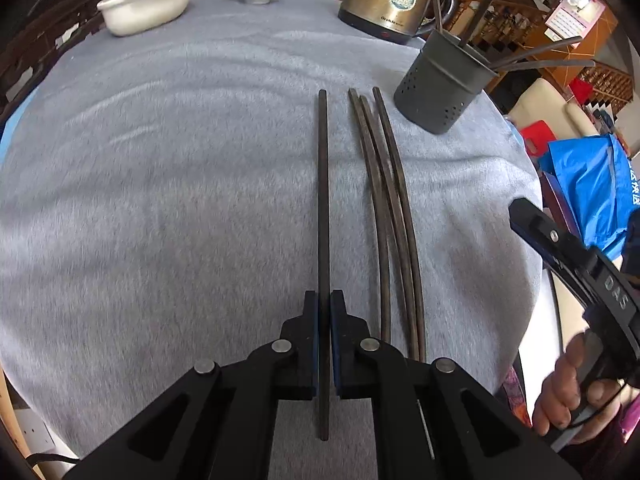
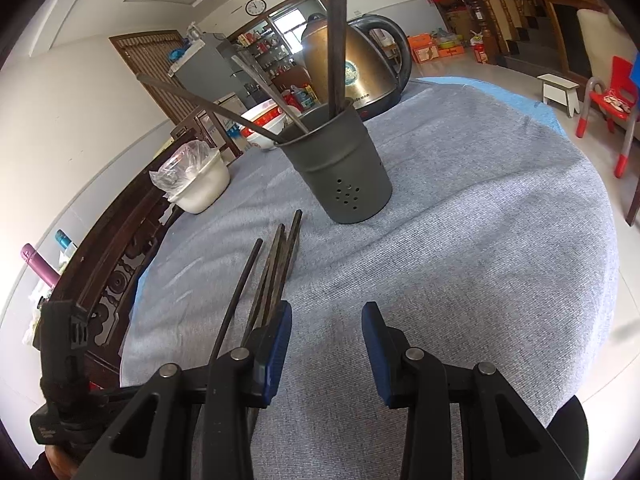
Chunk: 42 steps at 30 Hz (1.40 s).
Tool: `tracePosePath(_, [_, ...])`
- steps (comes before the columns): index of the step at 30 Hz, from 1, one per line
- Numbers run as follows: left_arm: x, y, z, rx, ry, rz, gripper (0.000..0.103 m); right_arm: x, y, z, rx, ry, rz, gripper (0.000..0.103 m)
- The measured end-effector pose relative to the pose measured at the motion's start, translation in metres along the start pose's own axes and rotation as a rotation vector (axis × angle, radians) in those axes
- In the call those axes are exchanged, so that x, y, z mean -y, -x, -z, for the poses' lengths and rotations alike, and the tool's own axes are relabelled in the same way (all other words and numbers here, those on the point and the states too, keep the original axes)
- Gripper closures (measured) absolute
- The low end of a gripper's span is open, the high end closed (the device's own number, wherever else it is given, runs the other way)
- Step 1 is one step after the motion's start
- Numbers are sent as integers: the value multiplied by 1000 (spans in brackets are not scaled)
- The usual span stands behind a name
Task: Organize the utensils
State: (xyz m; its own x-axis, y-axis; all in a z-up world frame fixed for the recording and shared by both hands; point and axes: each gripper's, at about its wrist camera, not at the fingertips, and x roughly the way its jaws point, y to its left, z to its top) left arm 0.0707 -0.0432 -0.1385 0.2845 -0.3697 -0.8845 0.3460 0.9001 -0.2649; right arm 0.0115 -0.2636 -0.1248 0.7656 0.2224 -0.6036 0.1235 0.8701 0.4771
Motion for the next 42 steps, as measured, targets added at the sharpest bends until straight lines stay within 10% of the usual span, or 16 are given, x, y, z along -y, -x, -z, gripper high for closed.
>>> tracePosePath(34, [-30, 27, -13, 63, 19, 5, 93, -48, -111, -39, -236, 112, 103, 95])
tracePosePath(42, [-25, 13, -44, 36, -12, 51, 68, -39, -92, -32, -267, 181, 145, 95])
